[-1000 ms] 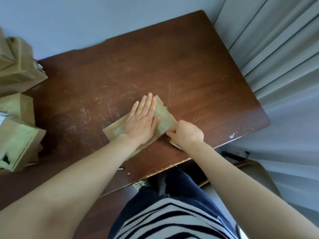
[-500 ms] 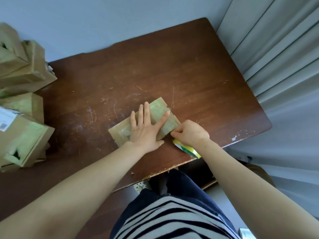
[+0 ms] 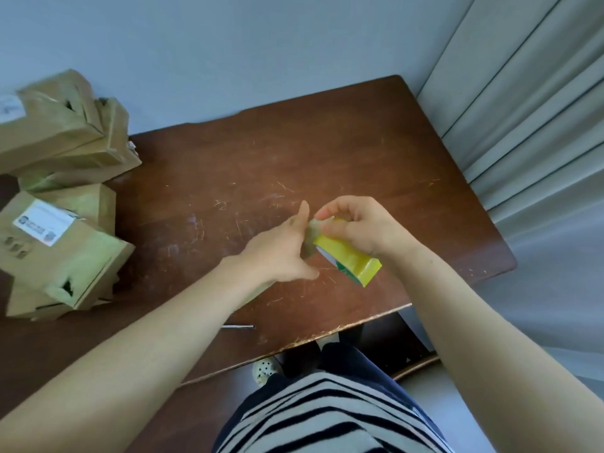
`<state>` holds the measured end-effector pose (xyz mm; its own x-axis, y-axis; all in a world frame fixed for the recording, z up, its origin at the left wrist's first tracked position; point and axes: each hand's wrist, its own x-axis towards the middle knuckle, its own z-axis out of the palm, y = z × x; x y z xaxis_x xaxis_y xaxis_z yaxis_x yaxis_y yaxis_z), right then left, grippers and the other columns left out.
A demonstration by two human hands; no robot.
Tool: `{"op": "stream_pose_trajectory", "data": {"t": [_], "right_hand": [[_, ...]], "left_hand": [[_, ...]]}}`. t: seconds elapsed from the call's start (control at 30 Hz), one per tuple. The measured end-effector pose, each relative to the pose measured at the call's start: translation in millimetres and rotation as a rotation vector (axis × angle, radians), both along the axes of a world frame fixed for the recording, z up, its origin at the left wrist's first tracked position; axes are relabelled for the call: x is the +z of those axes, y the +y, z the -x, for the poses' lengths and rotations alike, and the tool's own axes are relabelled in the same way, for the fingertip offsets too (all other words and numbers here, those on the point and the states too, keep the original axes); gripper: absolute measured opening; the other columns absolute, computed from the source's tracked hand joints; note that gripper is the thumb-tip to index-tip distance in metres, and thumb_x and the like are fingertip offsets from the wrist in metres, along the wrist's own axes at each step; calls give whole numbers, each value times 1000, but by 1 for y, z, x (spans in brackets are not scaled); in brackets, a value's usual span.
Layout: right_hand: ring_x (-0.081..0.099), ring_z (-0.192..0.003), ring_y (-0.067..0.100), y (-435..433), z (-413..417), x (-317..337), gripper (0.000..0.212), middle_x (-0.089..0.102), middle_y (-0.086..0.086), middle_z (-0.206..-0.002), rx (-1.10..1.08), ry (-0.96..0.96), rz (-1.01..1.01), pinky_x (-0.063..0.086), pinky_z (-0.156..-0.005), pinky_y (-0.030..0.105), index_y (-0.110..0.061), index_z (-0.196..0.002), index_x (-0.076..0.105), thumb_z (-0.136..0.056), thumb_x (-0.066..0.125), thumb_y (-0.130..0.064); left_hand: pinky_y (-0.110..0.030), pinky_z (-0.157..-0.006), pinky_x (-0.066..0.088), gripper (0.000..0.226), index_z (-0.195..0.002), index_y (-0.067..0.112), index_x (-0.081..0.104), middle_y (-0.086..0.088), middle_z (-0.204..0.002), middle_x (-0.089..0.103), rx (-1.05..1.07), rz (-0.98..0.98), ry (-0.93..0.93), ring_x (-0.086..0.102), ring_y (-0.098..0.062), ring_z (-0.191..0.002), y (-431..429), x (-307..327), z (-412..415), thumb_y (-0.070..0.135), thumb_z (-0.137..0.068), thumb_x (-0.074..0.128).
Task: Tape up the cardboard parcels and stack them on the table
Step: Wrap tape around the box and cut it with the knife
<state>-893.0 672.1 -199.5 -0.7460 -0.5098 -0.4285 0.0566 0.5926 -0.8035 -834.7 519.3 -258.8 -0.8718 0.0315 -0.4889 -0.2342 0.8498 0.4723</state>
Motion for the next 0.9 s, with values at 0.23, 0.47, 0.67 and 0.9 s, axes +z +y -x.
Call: {"op": "stream_pose_trajectory", "data": {"t": [0.23,0.47,0.67,0.9], "right_hand": [[58,-46,10,-6,-8,-9,21,63,-15,-60,-10,283,-56,46,-42,23,-31,-70,62,-90,57,-34],[61,-64,7,8,-19,-60,18,68,-1,-77,-230,20,-10,48,-54,18,-21,-79,68,-91,61,-32],[60,-53,-1,-3,-10,-68,20,67,-5,-72,-227,-13,58,46,-48,12,-23,-73,65,-92,60,-28],[61,-68,5,-4,-2,-48,17,69,-9,-76,-224,-119,75,45,-54,11,-23,-78,72,-86,67,-37]], "left_hand": [[-40,-79,46,82,-151,27,3,-8,-124,53,77,361,199,59,-35,-106,6,-12,1,49,-90,53],[-38,-71,44,96,-150,25,-12,-9,-140,39,27,278,201,51,-28,-117,-5,-15,4,47,-87,58],[-37,-120,8,83,-151,17,-11,1,-158,-17,-339,335,450,-11,-15,-147,-14,-16,-4,21,-95,49],[-24,-91,37,80,-151,38,10,-2,-135,20,-88,-1,235,21,-18,-123,-23,-10,6,18,-91,59]]}}
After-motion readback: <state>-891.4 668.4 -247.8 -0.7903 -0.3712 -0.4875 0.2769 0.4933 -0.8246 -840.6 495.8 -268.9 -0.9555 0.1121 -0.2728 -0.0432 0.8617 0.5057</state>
